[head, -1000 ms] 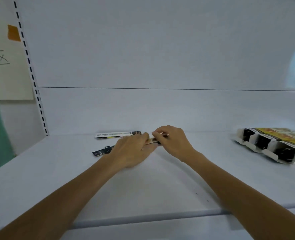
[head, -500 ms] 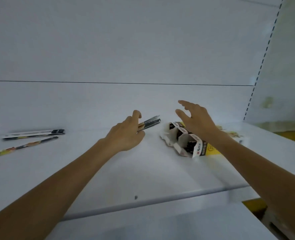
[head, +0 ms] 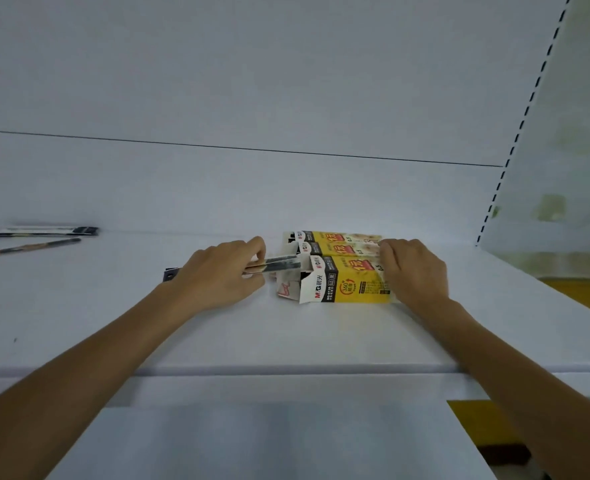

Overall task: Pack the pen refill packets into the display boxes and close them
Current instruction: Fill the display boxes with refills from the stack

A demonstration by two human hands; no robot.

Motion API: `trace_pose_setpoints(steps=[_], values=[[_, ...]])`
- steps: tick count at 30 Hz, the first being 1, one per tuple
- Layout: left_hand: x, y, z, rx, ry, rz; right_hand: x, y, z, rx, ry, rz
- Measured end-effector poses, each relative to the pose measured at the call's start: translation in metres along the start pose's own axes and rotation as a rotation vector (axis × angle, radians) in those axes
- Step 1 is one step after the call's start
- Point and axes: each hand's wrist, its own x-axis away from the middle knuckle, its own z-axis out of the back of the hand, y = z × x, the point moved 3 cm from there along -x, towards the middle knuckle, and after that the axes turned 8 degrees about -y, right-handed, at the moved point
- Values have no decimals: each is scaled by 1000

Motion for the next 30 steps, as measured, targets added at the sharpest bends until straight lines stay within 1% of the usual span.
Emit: trace_pose_setpoints(steps=[5,10,12,14,17,18,19,22,23,24,25,28,30], values=[[-6,17,-6,-134,47,-6,0,2,-2,42,39,46],[-17,30,-14,-71,-35,-84,0,4,-4,80,77,78],[-25,36,-18,-2,-85,-127,-1,4,-5,73,89,74],[-32,41,-22,120,-112,-163,-1,4,-4,44,101,64],[-38,39,-22,452,-131,-148,1,4,-5,46,122,87],[-38,37,-22,528,-138,-129,1,4,-5,50,124,92],[-38,35,-20,510,-117,-126,1,5,-6,54,123,89],[-35,29,-9,156,98,-162,1,6,-6,62,128,92],[-33,26,-7,86,127,-139,1,6,-7,65,130,96],[-30,22,-5,59,121,-84,1,7,-7,64,138,103],[-28,16,-3,67,99,6,0,7,-7,60,148,112],[-17,-7,-4,189,42,326,1,6,-8,50,175,143],[-11,-17,-8,219,-10,458,1,5,-8,32,187,156]])
